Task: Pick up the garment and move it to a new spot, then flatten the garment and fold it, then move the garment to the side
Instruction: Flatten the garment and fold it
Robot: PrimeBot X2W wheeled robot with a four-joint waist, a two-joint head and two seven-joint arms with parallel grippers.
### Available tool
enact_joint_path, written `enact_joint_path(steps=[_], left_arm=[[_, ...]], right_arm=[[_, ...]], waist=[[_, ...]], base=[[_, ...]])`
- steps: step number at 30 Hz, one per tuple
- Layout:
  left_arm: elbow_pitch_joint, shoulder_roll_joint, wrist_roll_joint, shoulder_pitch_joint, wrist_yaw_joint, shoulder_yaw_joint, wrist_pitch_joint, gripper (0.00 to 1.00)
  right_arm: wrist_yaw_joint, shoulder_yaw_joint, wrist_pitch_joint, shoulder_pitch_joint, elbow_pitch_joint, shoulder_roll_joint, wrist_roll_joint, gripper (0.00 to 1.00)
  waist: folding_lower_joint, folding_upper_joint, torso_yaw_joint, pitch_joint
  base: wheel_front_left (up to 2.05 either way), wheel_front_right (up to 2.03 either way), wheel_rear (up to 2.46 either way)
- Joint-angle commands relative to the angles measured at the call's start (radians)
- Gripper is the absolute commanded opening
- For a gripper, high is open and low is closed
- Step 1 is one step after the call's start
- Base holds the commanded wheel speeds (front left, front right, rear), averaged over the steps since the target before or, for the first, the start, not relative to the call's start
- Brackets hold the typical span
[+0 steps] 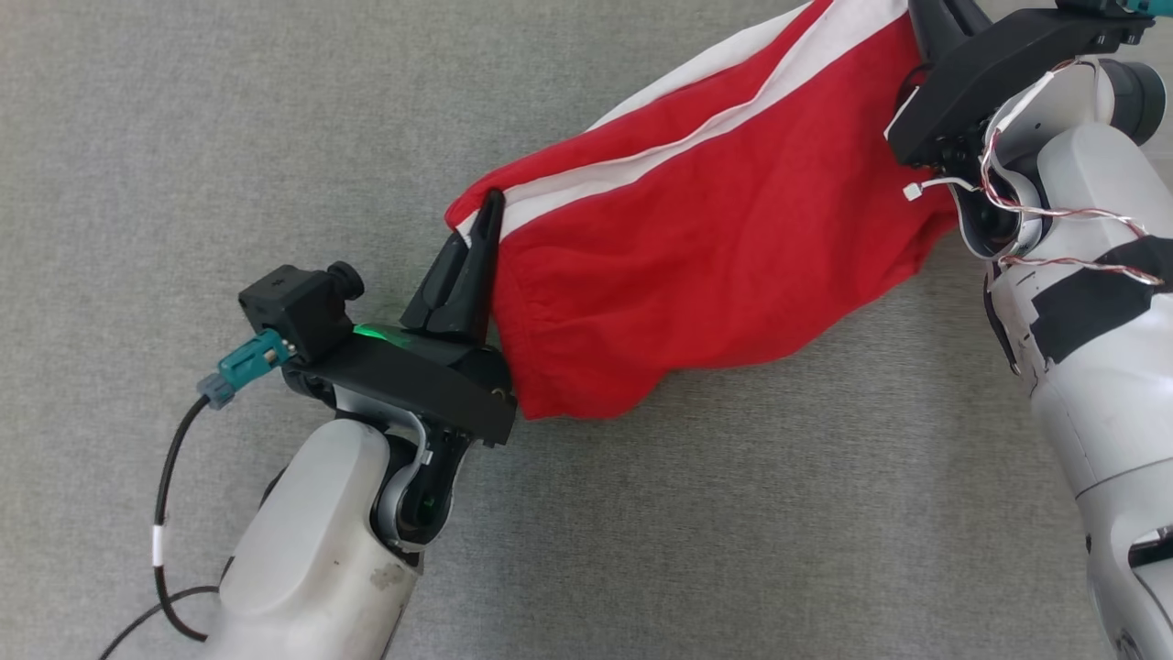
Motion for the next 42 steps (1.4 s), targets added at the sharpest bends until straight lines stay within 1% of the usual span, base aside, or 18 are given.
enact_joint_path(steps=[1, 2, 3, 4, 9, 17, 22, 27, 31, 35, 37, 38, 39, 42], left_arm=[[0.004, -0.002, 0.002, -0.018, 0.002, -0.002, 0.000, 0.15], [0.007, -0.002, 0.004, -0.016, 0.002, -0.004, 0.000, 0.87], [0.009, -0.002, 0.008, -0.013, 0.002, -0.003, 0.000, 1.00], [0.008, -0.001, 0.013, -0.010, 0.001, 0.002, 0.000, 1.00], [-0.006, 0.013, 0.048, 0.027, 0.002, 0.033, 0.000, 1.00], [-0.079, 0.032, 0.094, 0.201, 0.001, 0.119, 0.000, 1.00], [-0.188, 0.033, 0.163, 0.304, 0.010, 0.243, 0.000, 1.00], [-0.292, 0.007, 0.268, 0.382, 0.021, 0.387, 0.000, 1.00], [-0.331, -0.018, 0.303, 0.412, 0.018, 0.482, 0.000, 1.00], [-0.353, -0.025, 0.364, 0.440, 0.021, 0.520, 0.000, 1.00], [-0.355, -0.027, 0.356, 0.449, 0.024, 0.525, 0.000, 1.00], [-0.355, -0.028, 0.352, 0.456, 0.027, 0.522, 0.000, 1.00], [-0.355, -0.027, 0.347, 0.462, 0.032, 0.522, 0.000, 1.00], [-0.355, -0.027, 0.344, 0.474, 0.041, 0.522, 0.000, 1.00]], right_arm=[[-0.003, 0.008, -0.020, -0.024, 0.033, 0.004, -0.009, 0.00], [-0.003, 0.014, -0.034, -0.029, 0.051, 0.006, -0.010, 0.20], [-0.003, 0.023, -0.048, -0.032, 0.067, 0.006, -0.010, 0.92], [-0.003, 0.031, -0.059, -0.033, 0.079, 0.002, -0.006, 1.00], [-0.003, 0.073, -0.091, -0.017, 0.108, -0.019, 0.019, 1.00], [-0.003, 0.177, -0.084, 0.082, 0.101, -0.096, 0.092, 1.00], [-0.003, 0.212, -0.059, 0.132, 0.115, -0.122, 0.136, 1.00], [-0.003, 0.240, -0.037, 0.147, 0.139, -0.122, 0.167, 1.00], [-0.003, 0.255, -0.031, 0.138, 0.169, -0.119, 0.174, 1.00], [-0.003, 0.271, -0.018, 0.133, 0.208, -0.101, 0.182, 1.00], [-0.003, 0.282, -0.005, 0.139, 0.225, -0.091, 0.184, 1.00], [-0.001, 0.286, 0.003, 0.146, 0.227, -0.082, 0.194, 0.35], [0.000, 0.284, 0.003, 0.153, 0.223, -0.073, 0.208, 0.00], [0.000, 0.283, -0.013, 0.159, 0.220, -0.073, 0.234, 0.00]], waist=[[-0.0004, -0.0003, 0.015, 0.014], [-0.0004, -0.0003, 0.014, 0.011], [-0.0004, -0.0003, 0.012, 0.006], [-0.0004, -0.0003, 0.010, 0.002], [-0.0004, -0.0003, -0.003, -0.026], [-0.0004, -0.0003, -0.022, -0.093], [-0.0004, -0.0003, -0.024, -0.113], [-0.0004, -0.0003, -0.016, -0.100], [-0.0004, -0.0003, -0.002, -0.084], [-0.0004, -0.0003, 0.007, -0.080], [-0.0004, -0.0003, 0.010, -0.082], [-0.0004, -0.0003, 0.010, -0.085], [-0.0004, -0.0003, 0.009, -0.090], [-0.0004, -0.0003, -0.002, -0.110]], base=[[0.00, 0.00, 0.00], [0.00, 0.00, 0.00], [0.00, 0.00, 0.00], [0.00, 0.00, 0.00], [0.00, 0.00, 0.00], [0.00, 0.00, 0.00], [0.00, 0.00, 0.00], [0.00, 0.00, 0.00], [0.00, 0.00, 0.00], [0.00, 0.00, 0.00], [0.00, 0.00, 0.00], [0.00, 0.00, 0.00], [0.00, 0.00, 0.00], [0.00, 0.00, 0.00]])
